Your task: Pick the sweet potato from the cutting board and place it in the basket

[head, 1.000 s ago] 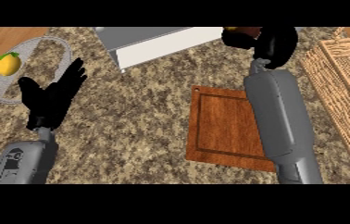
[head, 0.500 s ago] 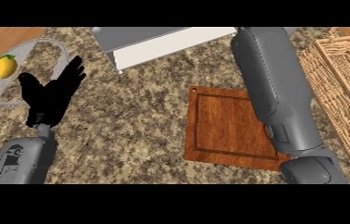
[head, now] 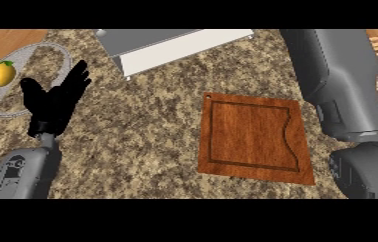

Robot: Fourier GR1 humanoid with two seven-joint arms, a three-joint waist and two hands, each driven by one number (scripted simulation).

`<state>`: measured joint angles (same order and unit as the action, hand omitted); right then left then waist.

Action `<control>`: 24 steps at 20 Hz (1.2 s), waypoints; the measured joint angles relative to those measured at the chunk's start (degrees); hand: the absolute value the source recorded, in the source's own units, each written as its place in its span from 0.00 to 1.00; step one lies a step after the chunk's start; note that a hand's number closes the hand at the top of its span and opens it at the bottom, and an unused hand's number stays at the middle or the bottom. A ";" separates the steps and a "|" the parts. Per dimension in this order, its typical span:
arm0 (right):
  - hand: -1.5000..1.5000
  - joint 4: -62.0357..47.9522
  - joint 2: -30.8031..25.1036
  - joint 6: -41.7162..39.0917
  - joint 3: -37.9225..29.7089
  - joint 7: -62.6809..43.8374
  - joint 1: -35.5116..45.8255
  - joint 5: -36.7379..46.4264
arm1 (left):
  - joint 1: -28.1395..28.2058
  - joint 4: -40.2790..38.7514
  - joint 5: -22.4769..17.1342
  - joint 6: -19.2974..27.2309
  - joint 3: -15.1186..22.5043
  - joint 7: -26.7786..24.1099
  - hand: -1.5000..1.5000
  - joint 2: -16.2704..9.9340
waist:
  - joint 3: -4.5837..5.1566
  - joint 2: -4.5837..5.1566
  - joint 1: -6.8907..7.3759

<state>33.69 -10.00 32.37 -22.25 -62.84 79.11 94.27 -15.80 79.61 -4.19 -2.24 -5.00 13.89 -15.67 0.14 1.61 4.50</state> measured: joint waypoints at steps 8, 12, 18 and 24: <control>1.00 -6.21 -6.64 -0.55 -3.21 -2.40 1.52 6.46 | -0.03 -0.60 -0.10 0.03 -0.54 -0.35 0.50 0.06 | -0.02 -0.12 -0.83; 1.00 -7.61 -9.11 -0.39 -4.83 -2.76 0.70 8.29 | 0.96 -0.95 0.14 0.07 -0.80 -1.09 0.50 0.03 | -0.06 -0.35 -1.32; 1.00 -8.35 -10.79 2.05 -7.40 -1.06 -3.42 8.50 | 1.77 -0.56 -0.13 0.08 -1.40 -1.22 0.50 0.09 | -0.12 -0.79 -2.33; 1.00 -7.60 -11.77 5.76 -9.91 1.76 -7.90 6.58 | 2.09 -0.90 -0.31 -0.15 -2.37 -1.27 0.50 -0.44 | -0.15 -1.09 -3.12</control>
<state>26.09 -21.77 38.13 -32.16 -61.08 71.21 100.85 -13.71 78.71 -4.50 -2.39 -7.37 12.62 -16.11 -0.01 0.53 1.37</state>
